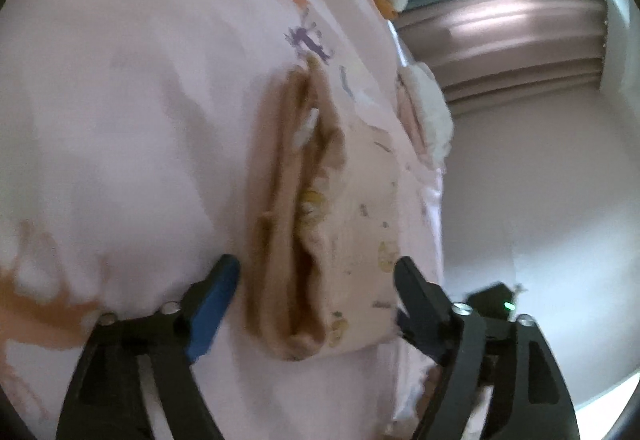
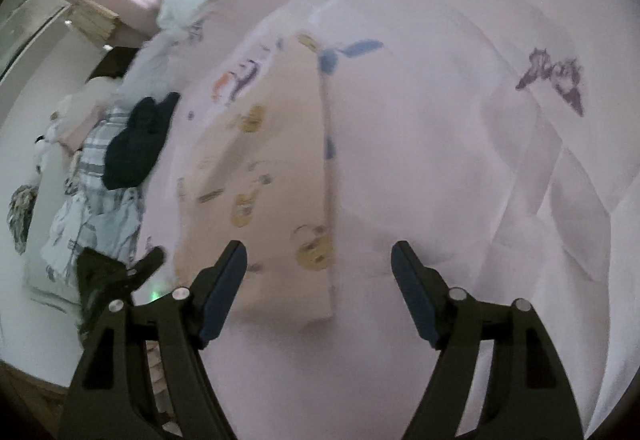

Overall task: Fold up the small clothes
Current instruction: 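Grasp the romper bundle edge with the right tool and lift it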

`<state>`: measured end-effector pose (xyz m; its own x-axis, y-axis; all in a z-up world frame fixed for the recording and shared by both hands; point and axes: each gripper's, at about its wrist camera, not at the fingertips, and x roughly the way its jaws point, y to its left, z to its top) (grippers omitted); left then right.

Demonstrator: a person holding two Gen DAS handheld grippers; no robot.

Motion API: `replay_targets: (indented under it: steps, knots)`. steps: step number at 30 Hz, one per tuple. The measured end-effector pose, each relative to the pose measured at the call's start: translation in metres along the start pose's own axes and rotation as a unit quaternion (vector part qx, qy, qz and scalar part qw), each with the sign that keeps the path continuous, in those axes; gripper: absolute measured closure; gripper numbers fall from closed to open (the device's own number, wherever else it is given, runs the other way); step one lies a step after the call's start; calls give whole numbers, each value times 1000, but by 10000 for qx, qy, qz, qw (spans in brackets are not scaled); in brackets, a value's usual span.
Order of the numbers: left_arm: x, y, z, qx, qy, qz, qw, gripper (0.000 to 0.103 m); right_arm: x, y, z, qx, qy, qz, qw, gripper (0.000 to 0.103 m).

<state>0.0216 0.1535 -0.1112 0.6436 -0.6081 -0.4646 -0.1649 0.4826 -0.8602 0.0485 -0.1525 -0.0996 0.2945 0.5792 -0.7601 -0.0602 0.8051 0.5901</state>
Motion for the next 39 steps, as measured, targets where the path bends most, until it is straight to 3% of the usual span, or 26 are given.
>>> replay_targets:
  steps: [4, 10, 14, 16, 18, 22, 25, 29, 39]
  knots:
    - [15, -2, 11, -98, 313, -455, 9984, 15, -1, -4, 9, 242, -219, 296, 9990, 27]
    - [38, -13, 20, 56, 502, -534, 9973, 14, 16, -5, 25, 557, -257, 763, 9952, 27]
    - [53, -28, 17, 277, 463, -274, 9982, 15, 30, 8, 30, 494, -280, 938, 9940, 33]
    - [66, -40, 11, 695, 569, 15, 9960, 15, 40, 15, 32, 364, -168, 1105, 9931, 37]
    - [70, -52, -1, 1219, 430, 482, 9904, 19, 48, 18, 34, 299, -201, 1055, 9938, 43]
    - [76, -59, -15, 1669, 128, 1156, 9791, 37, 54, 8, 34, 243, -353, 977, 9943, 70]
    - [78, -57, -14, 1539, 34, 1254, 9801, 46, 54, 6, 31, 119, -488, 959, 9941, 75]
    - [76, -49, -12, 1470, -92, 1413, 9790, 58, 56, 19, 27, -367, -709, 474, 9957, 78]
    - [74, -45, -13, 1516, -160, 1464, 9774, 61, 57, 11, 31, -428, -792, 426, 9950, 79]
